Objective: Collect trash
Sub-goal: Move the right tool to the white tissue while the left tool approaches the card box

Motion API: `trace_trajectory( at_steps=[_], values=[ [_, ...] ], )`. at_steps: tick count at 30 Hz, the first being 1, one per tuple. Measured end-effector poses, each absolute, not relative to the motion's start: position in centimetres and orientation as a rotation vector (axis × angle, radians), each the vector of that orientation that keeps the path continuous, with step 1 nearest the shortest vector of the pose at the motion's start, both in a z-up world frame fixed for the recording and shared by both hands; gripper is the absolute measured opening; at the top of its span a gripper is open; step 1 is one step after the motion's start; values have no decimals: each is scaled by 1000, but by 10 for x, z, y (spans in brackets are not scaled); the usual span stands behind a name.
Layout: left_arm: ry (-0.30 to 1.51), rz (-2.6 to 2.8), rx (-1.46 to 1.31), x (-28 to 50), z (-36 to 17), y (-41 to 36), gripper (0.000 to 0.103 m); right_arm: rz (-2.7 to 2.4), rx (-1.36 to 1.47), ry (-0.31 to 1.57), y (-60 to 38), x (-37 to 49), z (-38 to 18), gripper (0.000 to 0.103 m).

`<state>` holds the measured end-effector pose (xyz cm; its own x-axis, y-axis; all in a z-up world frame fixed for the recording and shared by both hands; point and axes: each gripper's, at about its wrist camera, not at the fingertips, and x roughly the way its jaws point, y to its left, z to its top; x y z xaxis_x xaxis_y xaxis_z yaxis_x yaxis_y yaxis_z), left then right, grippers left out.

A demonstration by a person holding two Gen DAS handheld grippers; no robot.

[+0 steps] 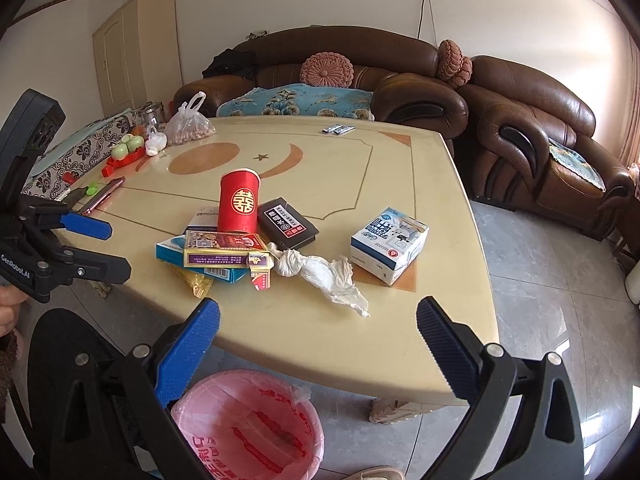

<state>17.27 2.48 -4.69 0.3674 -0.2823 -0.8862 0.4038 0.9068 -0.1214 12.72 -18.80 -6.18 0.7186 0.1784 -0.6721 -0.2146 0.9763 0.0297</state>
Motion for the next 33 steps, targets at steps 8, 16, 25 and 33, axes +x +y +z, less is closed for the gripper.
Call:
trace_trajectory(
  at_steps=[8, 16, 25, 33],
  values=[
    [1163, -519, 159, 202, -57, 12, 98, 242, -80, 761, -191, 159, -74, 97],
    [1208, -583, 133, 233, -78, 10, 98, 281, -90, 805, -190, 190, -108, 97],
    [1206, -620, 126, 249, -90, 11, 98, 331, -74, 846, -188, 215, -137, 97],
    [1215, -673, 159, 256, -100, 2, 98, 355, -100, 876, -180, 233, -157, 97]
  ],
)
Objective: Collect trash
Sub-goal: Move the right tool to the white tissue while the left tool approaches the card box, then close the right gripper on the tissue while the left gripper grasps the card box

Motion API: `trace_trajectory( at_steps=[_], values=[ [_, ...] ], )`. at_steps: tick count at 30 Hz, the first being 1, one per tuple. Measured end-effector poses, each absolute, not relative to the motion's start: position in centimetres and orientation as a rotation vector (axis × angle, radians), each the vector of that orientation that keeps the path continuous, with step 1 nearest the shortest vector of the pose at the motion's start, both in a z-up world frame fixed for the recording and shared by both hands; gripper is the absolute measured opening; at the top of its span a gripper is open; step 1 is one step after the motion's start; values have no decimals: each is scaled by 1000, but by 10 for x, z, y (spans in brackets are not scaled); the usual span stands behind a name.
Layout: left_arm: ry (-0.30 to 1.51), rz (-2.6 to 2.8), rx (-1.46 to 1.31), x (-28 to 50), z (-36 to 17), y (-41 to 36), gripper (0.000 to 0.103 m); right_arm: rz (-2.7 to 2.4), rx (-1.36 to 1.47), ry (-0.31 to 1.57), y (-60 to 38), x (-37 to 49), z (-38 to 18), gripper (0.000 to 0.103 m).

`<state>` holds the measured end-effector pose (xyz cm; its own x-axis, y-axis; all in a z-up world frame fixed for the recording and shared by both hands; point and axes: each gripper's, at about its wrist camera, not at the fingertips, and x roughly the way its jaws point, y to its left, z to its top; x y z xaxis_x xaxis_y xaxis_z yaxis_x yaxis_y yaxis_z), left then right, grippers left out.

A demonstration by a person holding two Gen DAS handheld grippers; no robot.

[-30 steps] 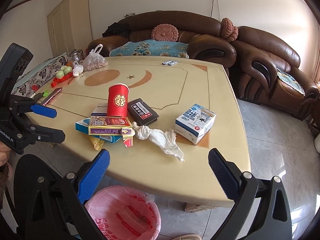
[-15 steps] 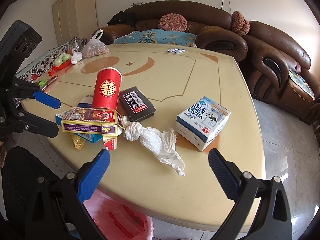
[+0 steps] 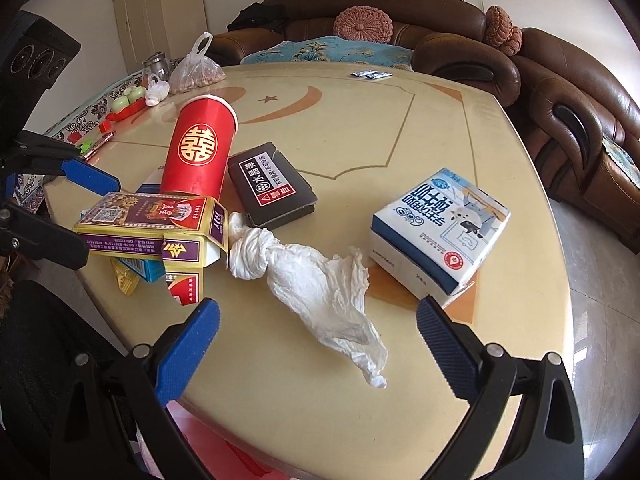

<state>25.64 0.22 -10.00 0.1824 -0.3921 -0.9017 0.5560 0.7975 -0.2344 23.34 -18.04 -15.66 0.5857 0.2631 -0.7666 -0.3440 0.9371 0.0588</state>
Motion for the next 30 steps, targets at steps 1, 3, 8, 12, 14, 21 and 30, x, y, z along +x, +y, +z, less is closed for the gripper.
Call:
trace_trajectory(
  at_steps=[1, 3, 8, 12, 14, 21, 30],
  values=[
    [1215, -676, 162, 257, -101, 1, 98, 361, -93, 880, -181, 236, -159, 97],
    [1220, -679, 160, 259, -104, 0, 98, 371, -73, 885, -181, 240, -163, 97],
    [1235, -684, 142, 267, -110, 0, 98, 373, -66, 895, -178, 247, -169, 97],
    [1234, -690, 141, 270, -113, 0, 98, 374, -75, 896, -174, 251, -172, 90],
    [1236, -696, 139, 270, -114, -2, 98, 366, -93, 894, -172, 252, -174, 85],
    [1237, -707, 146, 268, -116, -5, 98, 317, -140, 862, -166, 250, -173, 50],
    [1263, -682, 101, 273, -118, 0, 97, 301, -134, 863, -168, 250, -173, 41]
  ],
)
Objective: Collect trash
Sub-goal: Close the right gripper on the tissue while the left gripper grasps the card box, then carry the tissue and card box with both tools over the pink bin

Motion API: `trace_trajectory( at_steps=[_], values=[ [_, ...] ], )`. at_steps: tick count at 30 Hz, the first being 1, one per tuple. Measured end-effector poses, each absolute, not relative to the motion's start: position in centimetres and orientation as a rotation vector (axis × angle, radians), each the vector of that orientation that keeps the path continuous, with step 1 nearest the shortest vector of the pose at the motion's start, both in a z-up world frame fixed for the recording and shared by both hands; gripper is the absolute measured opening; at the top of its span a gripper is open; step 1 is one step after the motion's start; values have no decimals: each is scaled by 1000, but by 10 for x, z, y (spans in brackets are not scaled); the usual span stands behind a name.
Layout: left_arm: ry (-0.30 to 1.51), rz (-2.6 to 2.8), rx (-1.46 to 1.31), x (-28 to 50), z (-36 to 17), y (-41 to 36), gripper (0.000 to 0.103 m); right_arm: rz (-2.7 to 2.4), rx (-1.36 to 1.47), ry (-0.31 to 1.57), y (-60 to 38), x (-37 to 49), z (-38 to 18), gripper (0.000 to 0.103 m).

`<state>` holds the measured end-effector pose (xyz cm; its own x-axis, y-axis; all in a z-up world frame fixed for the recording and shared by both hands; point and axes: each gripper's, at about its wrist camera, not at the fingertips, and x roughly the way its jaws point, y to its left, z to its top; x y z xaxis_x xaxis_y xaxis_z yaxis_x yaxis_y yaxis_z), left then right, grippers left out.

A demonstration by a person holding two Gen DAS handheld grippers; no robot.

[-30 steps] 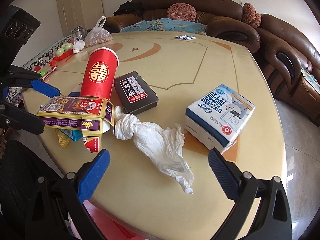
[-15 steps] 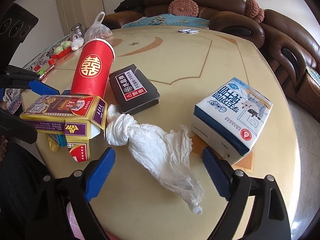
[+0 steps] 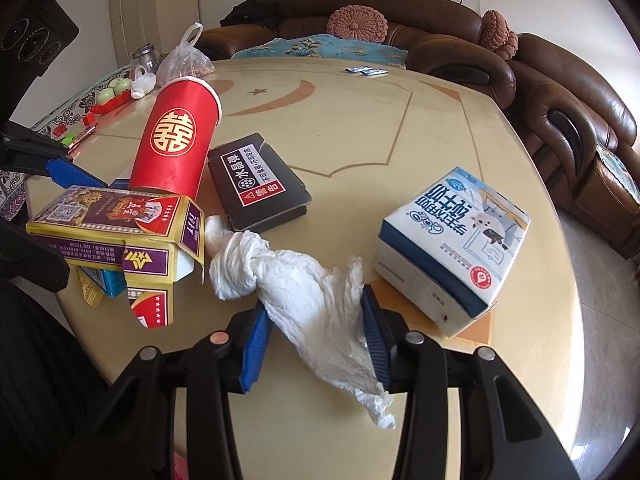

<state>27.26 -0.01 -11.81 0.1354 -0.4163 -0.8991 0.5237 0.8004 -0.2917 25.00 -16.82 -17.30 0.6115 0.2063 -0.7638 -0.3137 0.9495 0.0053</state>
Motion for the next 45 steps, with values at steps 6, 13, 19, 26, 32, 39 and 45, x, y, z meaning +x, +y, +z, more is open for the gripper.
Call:
trace_trajectory(
  at_steps=[6, 13, 19, 26, 32, 39, 45],
  values=[
    [1272, -662, 69, 277, -119, 1, 91, 303, -137, 862, -165, 247, -173, 29],
    [1281, -646, 95, 276, -116, -2, 70, 301, -115, 862, -169, 247, -173, 13],
    [1294, -638, 57, 278, -115, 2, 67, 266, -102, 853, -176, 249, -168, 12],
    [1290, -633, 33, 277, -110, 2, 67, 241, -82, 824, -185, 247, -159, 12],
    [1275, -630, 27, 275, -102, 3, 66, 231, -96, 777, -185, 239, -145, 12],
    [1226, -622, 31, 266, -87, 5, 66, 206, -105, 708, -187, 230, -121, 12],
    [1201, -595, 25, 261, -76, 8, 66, 169, -125, 688, -189, 224, -106, 12]
  ],
)
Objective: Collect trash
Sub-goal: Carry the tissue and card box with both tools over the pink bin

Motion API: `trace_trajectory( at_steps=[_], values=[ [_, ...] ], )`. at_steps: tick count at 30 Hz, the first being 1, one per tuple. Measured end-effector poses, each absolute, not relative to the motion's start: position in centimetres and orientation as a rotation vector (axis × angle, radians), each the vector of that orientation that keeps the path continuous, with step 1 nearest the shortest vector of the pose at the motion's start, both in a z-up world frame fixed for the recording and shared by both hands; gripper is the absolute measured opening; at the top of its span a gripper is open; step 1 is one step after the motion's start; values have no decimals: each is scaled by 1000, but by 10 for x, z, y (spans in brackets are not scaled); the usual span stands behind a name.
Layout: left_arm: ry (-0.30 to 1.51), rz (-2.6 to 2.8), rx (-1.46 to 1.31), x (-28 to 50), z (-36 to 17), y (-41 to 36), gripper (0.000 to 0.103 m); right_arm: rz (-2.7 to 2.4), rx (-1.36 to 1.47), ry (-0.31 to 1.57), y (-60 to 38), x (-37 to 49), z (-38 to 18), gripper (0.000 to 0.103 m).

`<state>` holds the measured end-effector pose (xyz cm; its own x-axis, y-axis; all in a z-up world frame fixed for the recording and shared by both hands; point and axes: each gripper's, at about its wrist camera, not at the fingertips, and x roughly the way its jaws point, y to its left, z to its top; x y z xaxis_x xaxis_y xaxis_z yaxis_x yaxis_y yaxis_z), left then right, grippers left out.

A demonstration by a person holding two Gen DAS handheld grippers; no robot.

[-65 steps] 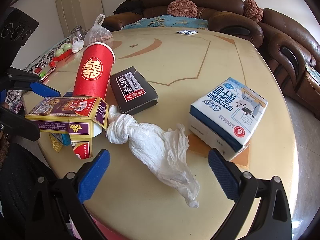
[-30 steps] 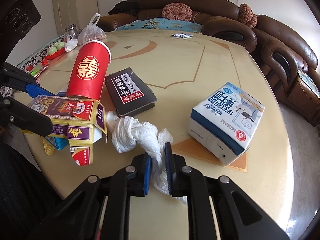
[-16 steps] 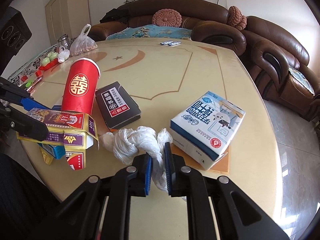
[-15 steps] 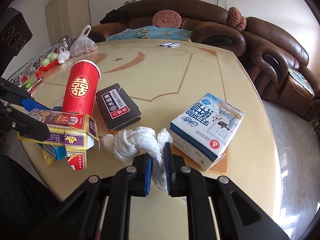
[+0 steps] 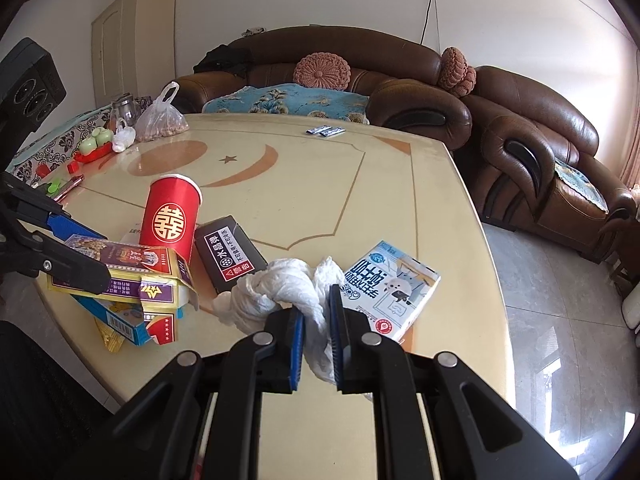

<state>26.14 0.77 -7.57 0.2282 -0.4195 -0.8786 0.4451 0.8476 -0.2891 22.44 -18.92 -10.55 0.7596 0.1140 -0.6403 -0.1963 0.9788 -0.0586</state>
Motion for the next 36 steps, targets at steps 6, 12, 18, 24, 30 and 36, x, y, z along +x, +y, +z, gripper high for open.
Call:
trace_trajectory(
  at_steps=[6, 12, 18, 24, 30, 36],
  values=[
    [1169, -554, 46, 249, -58, 11, 66, 139, -145, 696, -189, 212, -87, 12],
    [1132, -533, 76, 225, -42, 12, 66, 122, -143, 702, -188, 191, -61, 12],
    [1099, -516, 68, 195, -27, 18, 66, 138, -155, 691, -180, 157, -32, 12],
    [1072, -509, 62, 155, -19, 26, 66, 170, -177, 674, -162, 114, -14, 12],
    [1043, -496, 68, 114, -20, 33, 66, 202, -173, 662, -148, 76, -8, 12],
    [1055, -461, 63, 92, -28, 40, 66, 207, -178, 656, -140, 48, -7, 12]
  ],
)
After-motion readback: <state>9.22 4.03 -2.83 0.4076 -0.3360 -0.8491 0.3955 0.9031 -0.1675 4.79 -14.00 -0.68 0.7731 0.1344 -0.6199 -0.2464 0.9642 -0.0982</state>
